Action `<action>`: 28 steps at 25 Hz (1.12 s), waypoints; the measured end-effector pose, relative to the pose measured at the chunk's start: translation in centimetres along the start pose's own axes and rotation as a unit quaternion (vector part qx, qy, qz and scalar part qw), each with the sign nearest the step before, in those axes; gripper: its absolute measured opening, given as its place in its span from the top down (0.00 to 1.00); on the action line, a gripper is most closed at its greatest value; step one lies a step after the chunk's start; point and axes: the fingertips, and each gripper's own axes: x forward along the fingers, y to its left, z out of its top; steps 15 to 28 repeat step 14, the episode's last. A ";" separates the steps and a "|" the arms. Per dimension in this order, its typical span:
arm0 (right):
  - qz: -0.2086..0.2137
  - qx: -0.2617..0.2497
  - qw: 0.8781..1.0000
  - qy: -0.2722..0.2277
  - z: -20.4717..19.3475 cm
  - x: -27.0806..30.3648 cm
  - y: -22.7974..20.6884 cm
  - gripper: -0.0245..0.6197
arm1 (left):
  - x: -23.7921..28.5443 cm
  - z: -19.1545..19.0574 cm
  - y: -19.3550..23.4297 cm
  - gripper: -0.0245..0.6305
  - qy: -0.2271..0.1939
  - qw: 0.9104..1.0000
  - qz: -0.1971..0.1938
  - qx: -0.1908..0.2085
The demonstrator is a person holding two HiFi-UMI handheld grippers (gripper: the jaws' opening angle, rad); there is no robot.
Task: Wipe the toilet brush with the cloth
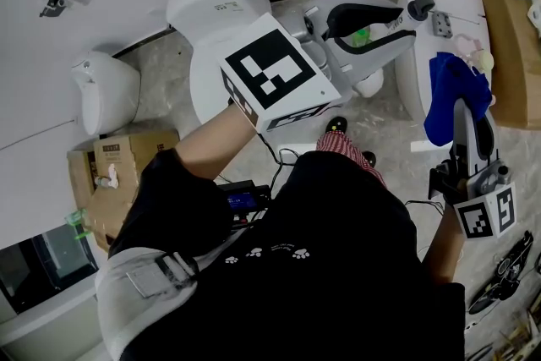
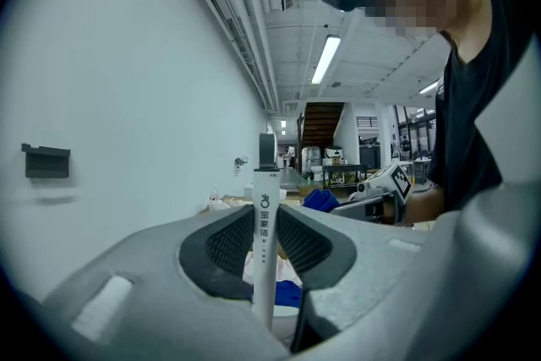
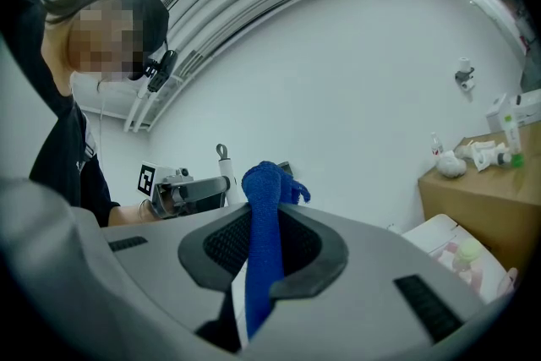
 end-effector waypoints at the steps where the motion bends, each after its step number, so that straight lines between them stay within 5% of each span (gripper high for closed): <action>1: 0.000 -0.001 1.000 0.000 0.0 0.0 0.0 0.86 | 0.0 -0.1 0.0 0.82 0.001 1.000 0.000 -0.001; 28: -0.007 -0.002 1.000 -0.005 -0.1 -0.1 -0.4 0.86 | 0.5 -1.2 -0.3 0.82 0.015 1.000 -0.011 -0.002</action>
